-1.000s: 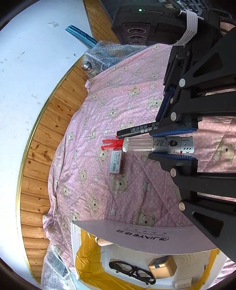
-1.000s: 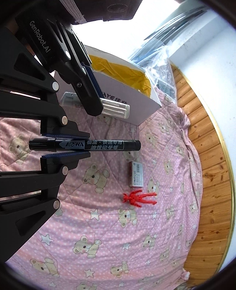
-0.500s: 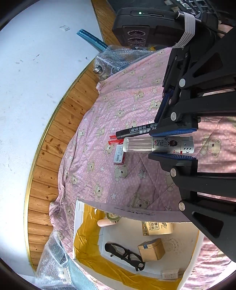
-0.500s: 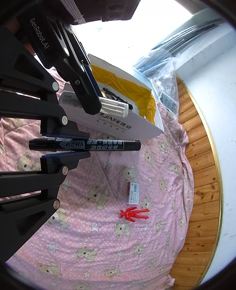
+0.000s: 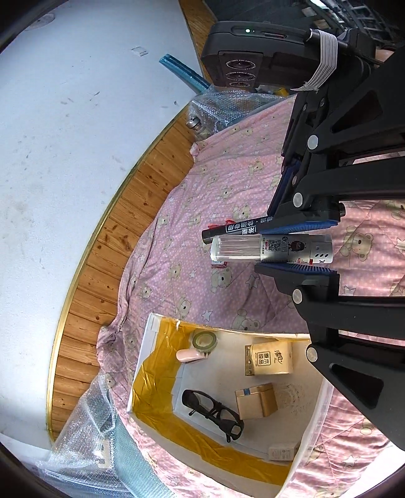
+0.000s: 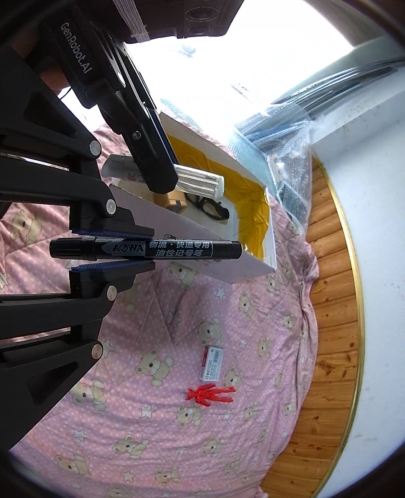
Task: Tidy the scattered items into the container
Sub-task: 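Carry the clear tube and black marker toward the white box with both tools, then lower the tube into the box with the left tool while the right tool lowers the marker in, then open both tools releasing the tube and marker into the box, then withdraw both tools toward the white staple box and red figure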
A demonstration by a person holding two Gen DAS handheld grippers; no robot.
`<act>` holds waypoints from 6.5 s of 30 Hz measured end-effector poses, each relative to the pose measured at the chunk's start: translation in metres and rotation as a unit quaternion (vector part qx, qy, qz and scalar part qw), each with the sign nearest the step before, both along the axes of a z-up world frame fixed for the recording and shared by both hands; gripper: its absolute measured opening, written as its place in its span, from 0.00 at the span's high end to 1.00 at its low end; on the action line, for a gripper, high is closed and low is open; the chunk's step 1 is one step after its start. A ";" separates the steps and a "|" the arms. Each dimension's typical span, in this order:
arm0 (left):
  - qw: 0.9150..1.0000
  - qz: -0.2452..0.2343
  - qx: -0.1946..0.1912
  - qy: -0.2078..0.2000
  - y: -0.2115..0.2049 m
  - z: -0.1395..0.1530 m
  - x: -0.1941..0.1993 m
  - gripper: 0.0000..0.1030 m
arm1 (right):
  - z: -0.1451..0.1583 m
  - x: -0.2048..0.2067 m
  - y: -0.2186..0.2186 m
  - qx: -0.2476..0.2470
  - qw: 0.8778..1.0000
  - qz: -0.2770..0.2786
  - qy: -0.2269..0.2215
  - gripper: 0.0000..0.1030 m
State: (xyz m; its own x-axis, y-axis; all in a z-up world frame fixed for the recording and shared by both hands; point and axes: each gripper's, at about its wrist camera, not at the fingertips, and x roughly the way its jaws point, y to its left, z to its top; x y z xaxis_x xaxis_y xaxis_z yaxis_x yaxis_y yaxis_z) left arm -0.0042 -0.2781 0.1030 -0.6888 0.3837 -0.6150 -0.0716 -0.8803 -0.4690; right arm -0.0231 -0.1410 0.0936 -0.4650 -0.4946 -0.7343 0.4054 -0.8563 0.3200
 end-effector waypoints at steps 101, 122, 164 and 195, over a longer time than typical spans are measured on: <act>0.986 0.121 -0.012 -0.114 -0.145 -0.055 -0.074 0.64 | -0.027 -0.093 -0.135 0.020 0.994 0.088 -0.056 0.73; 0.989 0.109 -0.025 -0.098 -0.110 -0.038 -0.031 0.64 | -0.014 -0.050 -0.102 0.009 0.996 0.076 -0.044 0.73; 0.992 0.039 -0.080 -0.090 0.002 -0.022 -0.008 0.64 | -0.019 -0.016 0.015 -0.046 0.998 0.004 -0.051 0.73; 0.985 -0.039 -0.108 -0.132 0.096 -0.057 -0.064 0.64 | -0.064 -0.047 0.116 -0.070 0.989 -0.086 -0.099 0.70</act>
State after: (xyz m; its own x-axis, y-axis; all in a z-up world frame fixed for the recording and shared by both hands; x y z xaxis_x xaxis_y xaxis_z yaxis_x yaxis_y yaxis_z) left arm -0.0682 -0.1821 0.0464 -0.4683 0.2700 -0.8413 -0.0431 -0.9580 -0.2835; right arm -0.0701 -0.0250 0.0297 -0.4048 -0.5242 -0.7492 0.1755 -0.8487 0.4989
